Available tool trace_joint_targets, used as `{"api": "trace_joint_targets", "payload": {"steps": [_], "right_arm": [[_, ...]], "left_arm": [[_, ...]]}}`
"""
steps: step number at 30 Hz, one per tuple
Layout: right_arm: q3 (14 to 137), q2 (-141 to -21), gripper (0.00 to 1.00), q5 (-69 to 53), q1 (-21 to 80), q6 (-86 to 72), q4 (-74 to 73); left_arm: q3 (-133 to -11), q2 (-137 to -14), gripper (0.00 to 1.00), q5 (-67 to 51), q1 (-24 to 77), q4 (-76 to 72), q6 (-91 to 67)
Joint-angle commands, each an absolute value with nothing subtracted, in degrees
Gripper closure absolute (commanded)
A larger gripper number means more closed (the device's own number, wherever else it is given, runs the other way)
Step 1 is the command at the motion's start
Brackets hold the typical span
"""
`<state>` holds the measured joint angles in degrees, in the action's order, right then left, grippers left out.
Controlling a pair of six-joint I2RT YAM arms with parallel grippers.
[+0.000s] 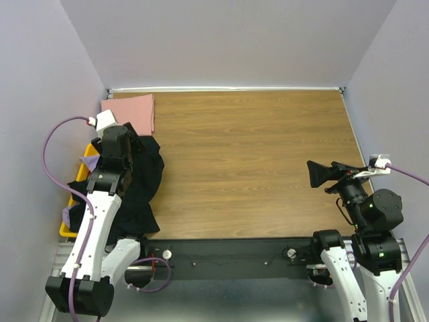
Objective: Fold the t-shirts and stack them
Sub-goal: Grab the tshirt from the pile
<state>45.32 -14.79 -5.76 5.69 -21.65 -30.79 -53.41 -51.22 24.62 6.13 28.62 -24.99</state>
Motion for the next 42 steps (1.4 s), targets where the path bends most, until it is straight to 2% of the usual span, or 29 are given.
{"api": "trace_joint_targets", "payload": {"steps": [1, 9, 18, 20, 24, 25, 27, 29, 30, 35, 37, 42], "right_arm": [[45.18, -13.62, 0.00, -6.68, 6.15, -21.97, -32.87], [44.38, -13.18, 0.00, -7.47, 6.07, -23.29, -32.96], [42.89, -12.66, 0.00, -9.05, 6.07, -23.38, -32.87], [42.63, -13.00, 0.00, -10.98, 6.15, -22.86, -32.52], [40.96, -18.79, 0.00, -21.50, 6.15, -23.90, -29.01], [39.30, -20.03, 0.00, -27.45, 6.15, -24.86, -27.61], [37.19, -22.14, 0.00, -32.32, 6.15, -28.73, -22.60], [34.81, -22.41, 0.00, -32.08, 6.15, -30.49, -20.92], [34.28, -22.50, 0.00, -31.12, 6.15, -30.50, -20.66], [34.36, -23.03, 0.00, -29.80, 6.24, -29.53, -20.92], [34.45, -23.03, 0.00, -30.32, 6.15, -30.14, -20.92], [34.45, -22.68, 0.00, -30.85, 6.15, -30.50, -21.27]], "left_arm": [[-53.00, -49.04, 0.18, 20.74, 6.24, 30.67, -29.00], [-48.36, -49.67, 0.19, 28.38, 2.48, 33.32, -38.84], [-48.69, -52.56, 0.21, 23.75, -6.24, 28.13, -36.56], [-49.65, -52.03, 0.26, 20.94, -6.24, 27.86, -36.74], [-51.59, -51.42, 0.26, 14.71, -5.98, 27.42, -33.41], [-52.81, -51.24, 0.25, 13.55, -5.63, 27.77, -30.96], [-53.96, -51.41, 0.23, 11.78, -1.44, 28.47, -29.45], [-56.24, -52.81, 0.23, 13.96, 4.72, 31.79, -28.39], [-58.08, -55.35, 0.23, 17.80, 11.62, 33.30, -28.65], [-63.36, -66.60, 0.25, 29.33, 28.98, 43.91, -31.80], [-65.99, -73.72, 0.25, 35.66, 33.98, 49.36, -33.21], [-68.38, -85.85, 0.27, 46.73, 37.79, 55.98, -37.96]]}}
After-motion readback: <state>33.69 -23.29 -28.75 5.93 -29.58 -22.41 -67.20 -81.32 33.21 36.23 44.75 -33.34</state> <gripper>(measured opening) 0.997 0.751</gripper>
